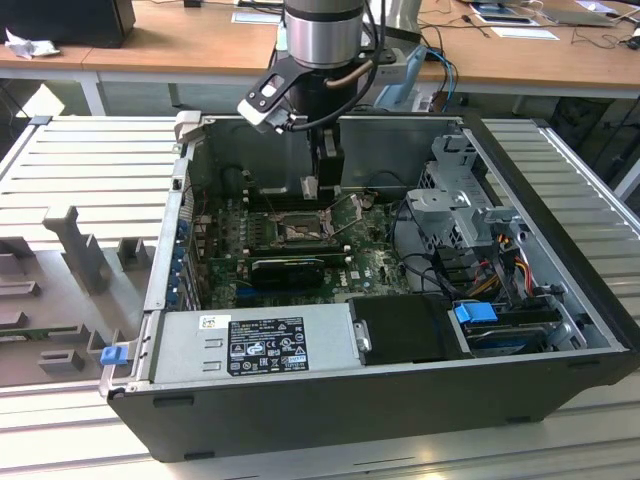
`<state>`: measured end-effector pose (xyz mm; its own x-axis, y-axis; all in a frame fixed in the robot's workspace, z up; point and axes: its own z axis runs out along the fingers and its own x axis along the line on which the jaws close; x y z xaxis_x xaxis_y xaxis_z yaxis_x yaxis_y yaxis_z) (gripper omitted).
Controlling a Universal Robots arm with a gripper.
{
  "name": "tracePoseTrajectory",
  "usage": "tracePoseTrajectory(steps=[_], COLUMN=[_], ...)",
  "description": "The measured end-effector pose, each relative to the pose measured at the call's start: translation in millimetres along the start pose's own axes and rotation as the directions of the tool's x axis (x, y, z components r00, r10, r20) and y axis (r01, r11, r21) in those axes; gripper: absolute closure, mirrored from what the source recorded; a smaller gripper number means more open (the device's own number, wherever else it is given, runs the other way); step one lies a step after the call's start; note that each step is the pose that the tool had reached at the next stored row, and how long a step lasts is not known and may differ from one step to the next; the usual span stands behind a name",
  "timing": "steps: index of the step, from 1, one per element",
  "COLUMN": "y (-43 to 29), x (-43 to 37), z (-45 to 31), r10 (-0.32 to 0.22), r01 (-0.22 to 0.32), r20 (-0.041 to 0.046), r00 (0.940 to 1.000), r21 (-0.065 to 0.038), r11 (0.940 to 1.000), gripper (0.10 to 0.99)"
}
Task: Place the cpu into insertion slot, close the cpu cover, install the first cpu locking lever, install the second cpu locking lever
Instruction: 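Place the cpu into insertion slot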
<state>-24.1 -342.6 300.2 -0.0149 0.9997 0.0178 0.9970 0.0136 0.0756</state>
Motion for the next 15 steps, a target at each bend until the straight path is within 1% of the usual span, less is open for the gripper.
tracePoseTrajectory(steps=[2,6,15], y=[-0.2,-0.4,-0.6], x=[-0.1,-0.1,-0.1], z=[2.5,4.8,7.9], r10=[0.000,0.000,0.000], r01=[0.000,0.000,0.000], r20=[0.0000,-0.0001,-0.0002], r00=[1.0000,1.0000,1.0000], r21=[0.000,0.000,0.000], r11=[1.0000,1.0000,1.0000], gripper=[0.557,0.557,0.557])
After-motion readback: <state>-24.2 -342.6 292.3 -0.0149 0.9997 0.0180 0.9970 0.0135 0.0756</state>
